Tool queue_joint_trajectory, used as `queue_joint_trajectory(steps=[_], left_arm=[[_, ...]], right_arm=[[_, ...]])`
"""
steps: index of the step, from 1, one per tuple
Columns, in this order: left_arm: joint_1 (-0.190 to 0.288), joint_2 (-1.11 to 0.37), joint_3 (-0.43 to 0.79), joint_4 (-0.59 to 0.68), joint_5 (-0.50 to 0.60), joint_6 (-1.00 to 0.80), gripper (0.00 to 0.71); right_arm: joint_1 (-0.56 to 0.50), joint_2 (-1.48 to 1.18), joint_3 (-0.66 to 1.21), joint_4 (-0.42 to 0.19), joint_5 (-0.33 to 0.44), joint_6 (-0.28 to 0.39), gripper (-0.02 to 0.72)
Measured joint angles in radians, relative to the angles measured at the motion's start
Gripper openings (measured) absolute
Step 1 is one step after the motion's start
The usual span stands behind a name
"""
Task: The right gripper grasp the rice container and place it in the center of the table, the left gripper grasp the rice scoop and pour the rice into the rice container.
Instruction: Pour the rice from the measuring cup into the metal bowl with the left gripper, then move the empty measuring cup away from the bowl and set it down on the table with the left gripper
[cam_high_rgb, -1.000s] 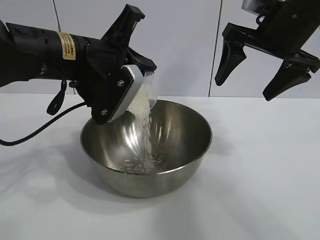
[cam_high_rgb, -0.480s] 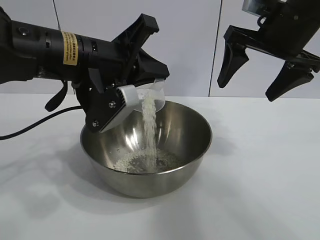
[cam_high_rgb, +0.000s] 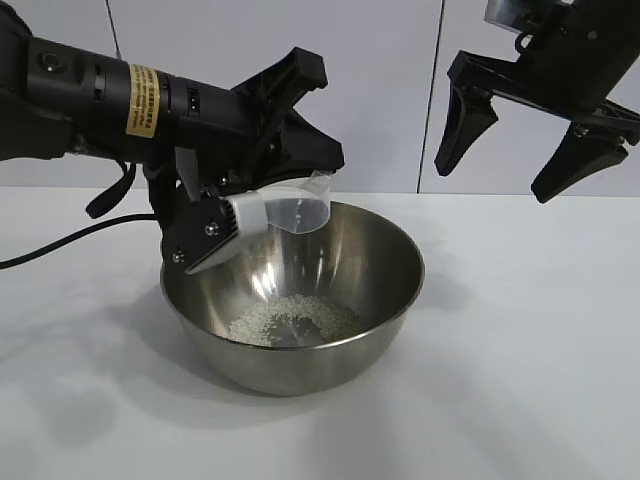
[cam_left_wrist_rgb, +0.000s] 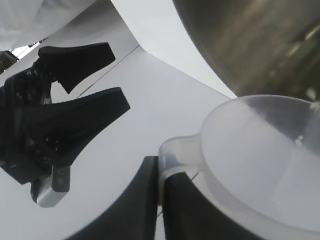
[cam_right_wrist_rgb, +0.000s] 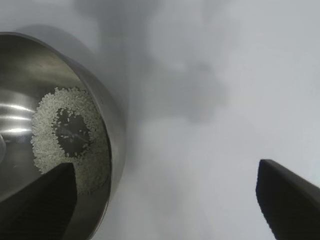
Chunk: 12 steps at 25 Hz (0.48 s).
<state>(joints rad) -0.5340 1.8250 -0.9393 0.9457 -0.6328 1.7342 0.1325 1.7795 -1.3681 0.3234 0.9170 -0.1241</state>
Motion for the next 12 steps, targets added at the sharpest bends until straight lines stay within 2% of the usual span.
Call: queue_joint_trajectory(steps=[12], left_arm=[[0.0,0.0,0.0,0.003,0.0,-0.009,0.009]], right_arm=[[0.0,0.0,0.0,0.0,0.001,0.0,0.671]])
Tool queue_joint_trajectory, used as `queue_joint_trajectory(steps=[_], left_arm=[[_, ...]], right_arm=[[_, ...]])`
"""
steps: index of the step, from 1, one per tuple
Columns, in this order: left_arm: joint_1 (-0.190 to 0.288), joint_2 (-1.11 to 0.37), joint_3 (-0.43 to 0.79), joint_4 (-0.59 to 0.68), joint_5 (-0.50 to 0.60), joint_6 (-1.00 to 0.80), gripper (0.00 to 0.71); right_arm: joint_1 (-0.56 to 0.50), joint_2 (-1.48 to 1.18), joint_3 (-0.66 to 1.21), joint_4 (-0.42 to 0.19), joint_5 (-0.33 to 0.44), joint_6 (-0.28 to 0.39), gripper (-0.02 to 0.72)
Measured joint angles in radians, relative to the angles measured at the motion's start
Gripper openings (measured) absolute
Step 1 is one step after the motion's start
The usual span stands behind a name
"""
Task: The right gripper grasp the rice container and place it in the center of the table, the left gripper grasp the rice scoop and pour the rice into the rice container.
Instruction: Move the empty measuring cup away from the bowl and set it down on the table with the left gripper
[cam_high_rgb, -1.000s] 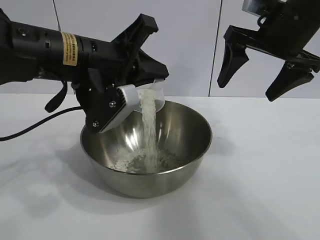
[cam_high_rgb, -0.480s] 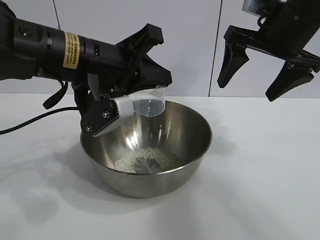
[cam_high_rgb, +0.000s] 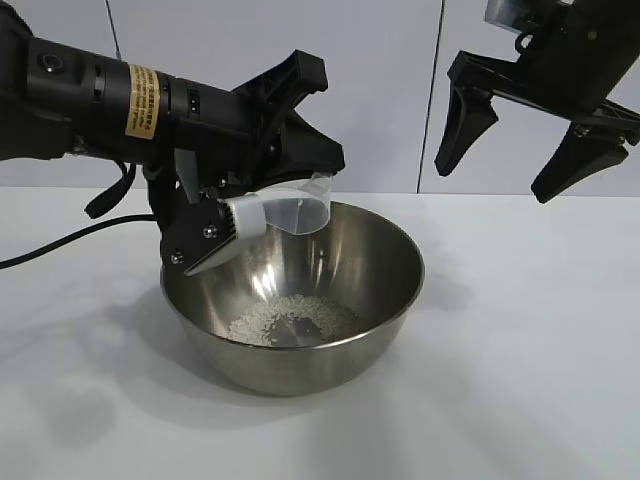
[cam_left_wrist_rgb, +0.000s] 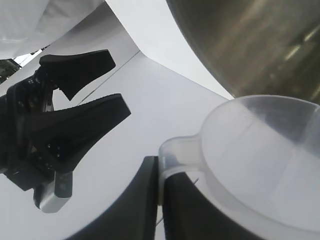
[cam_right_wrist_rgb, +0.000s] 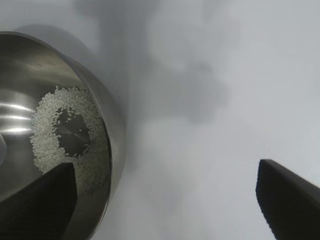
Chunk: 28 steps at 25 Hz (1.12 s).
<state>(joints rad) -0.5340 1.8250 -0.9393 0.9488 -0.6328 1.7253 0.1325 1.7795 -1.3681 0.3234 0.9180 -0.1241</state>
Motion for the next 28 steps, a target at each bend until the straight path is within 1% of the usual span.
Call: queue_joint_trajectory(steps=[2,4,6,10,12,15,20,22,23,26,28], left_arm=[[0.0,0.0,0.0,-0.012,-0.018,-0.046,0.009],[0.0,0.0,0.0,-0.055,-0.076,-0.126,0.009],[0.0,0.0,0.0,-0.122,-0.146,-0.237,0.009],[0.0,0.0,0.0,-0.305,-0.274,-0.453,0.009],[0.0,0.0,0.0,-0.417,-0.323,-0.552,0.009],[0.0,-0.008,0.001,-0.581,-0.367,-0.714,0.009],[0.0,-0.09,0.044,-0.891,-0.397,-1.022,0.009],[0.0,-0.135,0.075,-1.046,-0.4,-1.108,0.009],[0.0,-0.16,0.095,-1.124,-0.4,-1.141,0.009],[0.0,-0.223,0.173,-1.306,-0.4,-1.201,0.009],[0.0,-0.253,0.244,-1.37,-0.4,-1.214,0.009]], right_arm=[[0.0,0.0,0.0,0.0,0.0,0.0,0.671],[0.0,0.0,0.0,0.0,0.0,0.0,0.671],[0.0,0.0,0.0,0.0,0.0,0.0,0.671],[0.0,0.0,0.0,0.0,0.0,0.0,0.666],[0.0,0.0,0.0,0.0,0.0,0.0,0.664],[0.0,0.0,0.0,0.0,-0.002,0.0,0.661],[0.0,0.0,0.0,0.0,-0.026,0.0,0.661],[0.0,0.0,0.0,0.0,-0.029,0.0,0.661],[0.0,0.0,0.0,0.0,-0.031,0.0,0.661],[0.0,0.0,0.0,0.0,-0.04,0.0,0.661],[0.0,0.0,0.0,0.001,-0.043,0.0,0.661]])
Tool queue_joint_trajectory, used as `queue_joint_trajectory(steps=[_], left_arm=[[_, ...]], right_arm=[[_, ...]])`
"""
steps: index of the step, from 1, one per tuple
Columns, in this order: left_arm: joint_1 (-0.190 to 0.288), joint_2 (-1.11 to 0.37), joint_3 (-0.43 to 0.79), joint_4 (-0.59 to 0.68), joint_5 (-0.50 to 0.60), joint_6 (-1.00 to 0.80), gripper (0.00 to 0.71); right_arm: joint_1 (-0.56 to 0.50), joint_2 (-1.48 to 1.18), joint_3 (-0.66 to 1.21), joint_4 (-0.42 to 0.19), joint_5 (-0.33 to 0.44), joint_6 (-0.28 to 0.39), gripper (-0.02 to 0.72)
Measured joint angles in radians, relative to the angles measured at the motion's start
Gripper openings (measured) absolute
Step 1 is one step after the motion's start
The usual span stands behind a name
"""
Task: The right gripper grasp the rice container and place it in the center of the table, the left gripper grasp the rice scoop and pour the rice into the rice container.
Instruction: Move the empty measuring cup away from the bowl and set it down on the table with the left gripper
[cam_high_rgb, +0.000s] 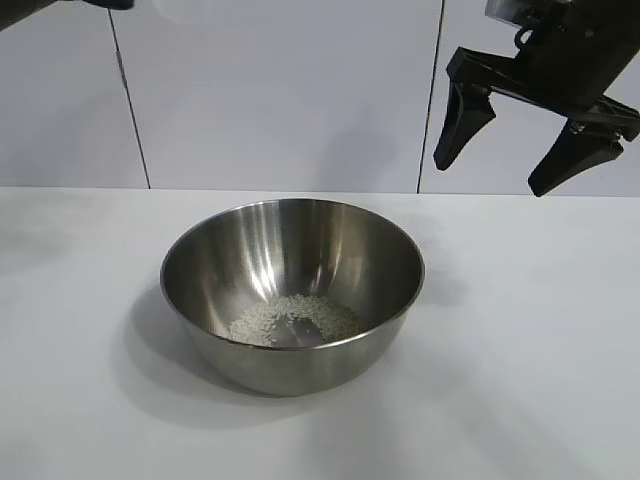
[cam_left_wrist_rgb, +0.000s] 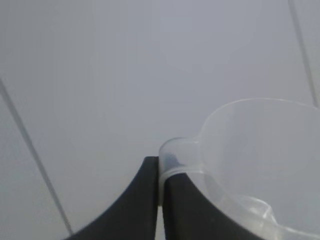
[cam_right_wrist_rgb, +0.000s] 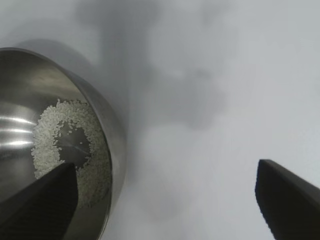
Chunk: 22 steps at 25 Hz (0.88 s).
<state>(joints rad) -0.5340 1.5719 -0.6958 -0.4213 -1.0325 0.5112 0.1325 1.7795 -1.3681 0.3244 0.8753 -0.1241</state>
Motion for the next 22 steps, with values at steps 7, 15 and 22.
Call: queue_joint_trajectory(steps=[7,15,22], left_arm=[[0.009,-0.014,0.207,-0.056,-0.023,-0.117,0.009],[0.121,0.033,0.298,-0.005,-0.023,-0.216,0.009],[0.176,0.229,0.302,0.154,-0.1,-0.337,0.009]], right_arm=[[0.0,0.0,0.0,0.0,-0.002,0.0,0.661],[0.0,0.0,0.0,0.0,-0.002,0.0,0.661],[0.0,0.0,0.0,0.0,-0.002,0.0,0.661]])
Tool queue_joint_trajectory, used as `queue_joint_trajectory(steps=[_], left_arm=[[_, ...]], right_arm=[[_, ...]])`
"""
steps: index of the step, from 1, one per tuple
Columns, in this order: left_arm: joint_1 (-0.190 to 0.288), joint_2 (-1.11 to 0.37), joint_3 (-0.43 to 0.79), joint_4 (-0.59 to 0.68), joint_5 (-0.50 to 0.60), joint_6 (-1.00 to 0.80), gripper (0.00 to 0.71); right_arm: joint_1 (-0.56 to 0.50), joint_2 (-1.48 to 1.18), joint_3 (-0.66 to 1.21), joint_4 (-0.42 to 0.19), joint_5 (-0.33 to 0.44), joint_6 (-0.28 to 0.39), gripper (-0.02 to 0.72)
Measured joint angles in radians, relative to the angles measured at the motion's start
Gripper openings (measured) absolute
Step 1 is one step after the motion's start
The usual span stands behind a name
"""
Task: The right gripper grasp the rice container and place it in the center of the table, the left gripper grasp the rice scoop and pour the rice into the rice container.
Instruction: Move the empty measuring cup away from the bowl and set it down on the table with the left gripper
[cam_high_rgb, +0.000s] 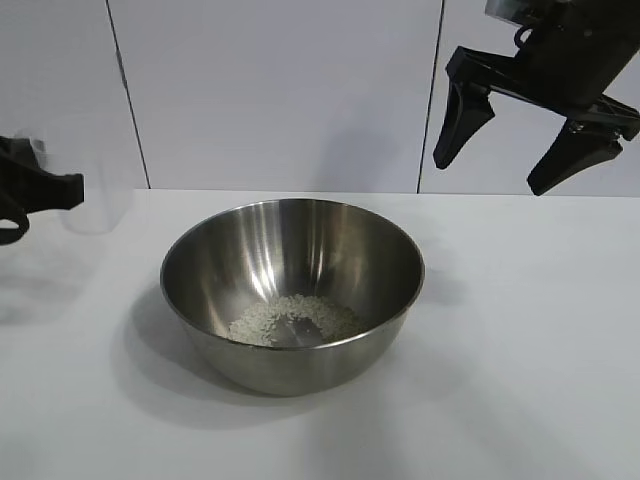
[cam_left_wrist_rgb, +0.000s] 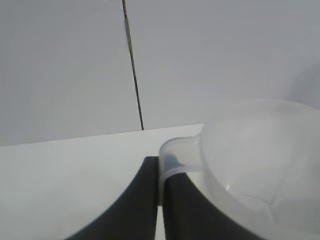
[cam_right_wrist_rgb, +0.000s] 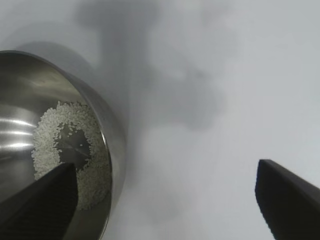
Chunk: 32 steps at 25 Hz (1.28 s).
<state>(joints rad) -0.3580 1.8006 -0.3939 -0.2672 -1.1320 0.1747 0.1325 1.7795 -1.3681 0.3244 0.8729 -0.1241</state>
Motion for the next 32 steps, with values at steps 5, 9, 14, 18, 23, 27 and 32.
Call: queue_joint_trajectory(steps=[5,9,14,18,23,27,32], left_arm=[[0.001,0.118,0.0,0.033,0.0,-0.027,0.009],[0.001,0.142,0.0,0.039,0.0,-0.027,0.009],[0.001,0.144,-0.004,0.036,-0.007,-0.027,0.009],[0.001,0.189,-0.004,0.038,-0.012,-0.031,0.009],[0.001,0.204,-0.004,0.037,-0.013,-0.031,0.009],[0.001,0.227,-0.004,0.022,-0.016,-0.031,0.009],[0.002,0.245,-0.004,0.015,-0.028,-0.034,0.009]], right_arm=[[0.0,0.0,0.0,0.0,0.0,0.0,0.661],[0.0,0.0,0.0,0.0,0.0,0.0,0.661],[0.0,0.0,0.0,0.0,0.0,0.0,0.661],[0.0,0.0,0.0,0.0,0.0,0.0,0.661],[0.0,0.0,0.0,0.001,0.0,0.0,0.661],[0.0,0.0,0.0,0.001,0.0,0.0,0.661],[0.0,0.0,0.0,0.001,0.0,0.0,0.661]])
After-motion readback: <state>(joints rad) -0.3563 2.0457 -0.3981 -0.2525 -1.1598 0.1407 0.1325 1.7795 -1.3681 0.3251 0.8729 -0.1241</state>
